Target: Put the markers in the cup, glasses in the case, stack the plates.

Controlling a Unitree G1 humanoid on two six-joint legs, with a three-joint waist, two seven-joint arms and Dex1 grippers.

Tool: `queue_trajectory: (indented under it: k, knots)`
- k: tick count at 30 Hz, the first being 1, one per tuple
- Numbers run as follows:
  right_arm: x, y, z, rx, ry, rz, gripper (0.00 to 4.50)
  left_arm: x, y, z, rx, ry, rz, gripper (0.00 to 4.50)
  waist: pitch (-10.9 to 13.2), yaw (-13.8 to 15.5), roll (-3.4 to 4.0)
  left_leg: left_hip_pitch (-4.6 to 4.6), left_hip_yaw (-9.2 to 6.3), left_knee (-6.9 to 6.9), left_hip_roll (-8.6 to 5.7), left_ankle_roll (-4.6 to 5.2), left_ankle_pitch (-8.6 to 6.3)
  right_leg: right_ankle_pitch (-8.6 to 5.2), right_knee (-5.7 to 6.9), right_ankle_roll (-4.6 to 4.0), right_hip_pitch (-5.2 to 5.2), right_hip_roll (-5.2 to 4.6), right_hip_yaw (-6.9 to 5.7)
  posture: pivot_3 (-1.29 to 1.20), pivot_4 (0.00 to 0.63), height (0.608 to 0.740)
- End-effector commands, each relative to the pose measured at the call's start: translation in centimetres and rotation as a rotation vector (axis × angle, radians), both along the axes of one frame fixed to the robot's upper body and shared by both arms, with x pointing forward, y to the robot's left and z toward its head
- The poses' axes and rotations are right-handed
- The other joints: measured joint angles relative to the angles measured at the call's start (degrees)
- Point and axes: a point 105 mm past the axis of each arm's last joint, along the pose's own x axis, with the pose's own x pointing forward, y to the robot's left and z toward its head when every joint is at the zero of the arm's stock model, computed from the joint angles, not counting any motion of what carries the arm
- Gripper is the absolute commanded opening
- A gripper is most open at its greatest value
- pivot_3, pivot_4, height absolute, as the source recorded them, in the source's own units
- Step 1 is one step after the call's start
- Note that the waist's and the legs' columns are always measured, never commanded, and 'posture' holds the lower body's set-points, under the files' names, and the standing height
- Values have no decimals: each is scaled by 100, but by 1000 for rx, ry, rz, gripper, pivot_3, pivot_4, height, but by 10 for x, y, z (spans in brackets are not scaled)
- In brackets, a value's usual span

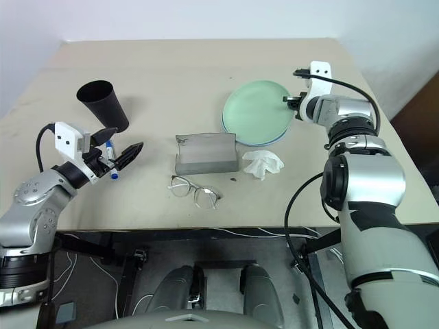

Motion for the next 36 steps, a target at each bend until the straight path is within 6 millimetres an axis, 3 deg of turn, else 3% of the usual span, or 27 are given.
queue_trajectory:
  k: [1, 5, 8, 16, 19, 21, 25, 30, 34, 36]
  knots:
    - [-1, -1, 1, -35, 18, 10, 15, -4, 2, 15, -7, -60, 12, 4500, 0, -1, 0, 0, 0, 3, 0, 1, -1, 0, 0, 0, 1, 0, 0, 0, 150, 740]
    - [-1, 0, -4, -65, 32, 7, 15, -3, 1, 15, -9, -62, 13, 4500, 0, -6, 0, 0, -2, 11, 3, 1, -1, 3, 5, -2, 3, 4, 0, 0, 150, 740]
    - [0, 3, -1, -53, 24, 7, 730, -1, 1, 16, -12, -65, 13, 4500, 0, -6, 0, 1, -2, 14, 5, 1, -1, 3, 8, -2, 3, 6, 0, 0, 150, 740]
    - [3, 11, 8, -57, -14, 33, 3524, -1, 1, 17, -9, -65, 11, 4500, 0, -13, 0, 1, -1, 20, 7, 1, -1, 5, 12, -3, 3, 7, 0, 0, 150, 740]
    - [5, 10, 25, -69, -71, 47, 4474, -1, 3, 17, -6, -65, 14, 4500, 0, -11, 0, 1, -1, 20, 6, 1, -1, 6, 12, -3, 3, 7, 0, 0, 150, 740]
    - [4, 9, 50, -79, -153, 114, 4474, -2, 3, 18, -3, -67, 12, 4500, 1, -10, 2, 1, -1, 21, 6, 1, -1, 6, 12, -3, 4, 7, 0, 0, 150, 740]
    - [-13, 8, 65, -121, -199, 371, 4474, -1, 3, 22, -4, -75, 7, 4500, 2, 19, 3, -1, -2, 21, 5, 2, -1, 6, 8, -2, 4, 9, -1, 0, 150, 740]
    - [-52, 15, 62, -41, -195, 694, 4474, 2, 3, 24, -10, -81, 9, 4500, -2, 13, -3, 4, -5, 24, 10, 6, -4, 8, 3, 1, 15, 13, -3, 0, 150, 740]
    - [-83, 20, 35, -33, -111, 816, 4474, 3, 4, 25, -12, -83, 8, 4500, -1, 23, -1, 4, -7, 28, 11, 6, -4, 10, 6, 4, 15, 9, -3, 0, 150, 740]
    - [-90, 21, 26, -19, -86, 811, 4474, 3, 4, 25, -13, -83, 8, 4500, -1, 8, -1, 5, -7, 31, 12, 6, -3, 11, 10, 3, 14, 7, -3, 0, 150, 740]
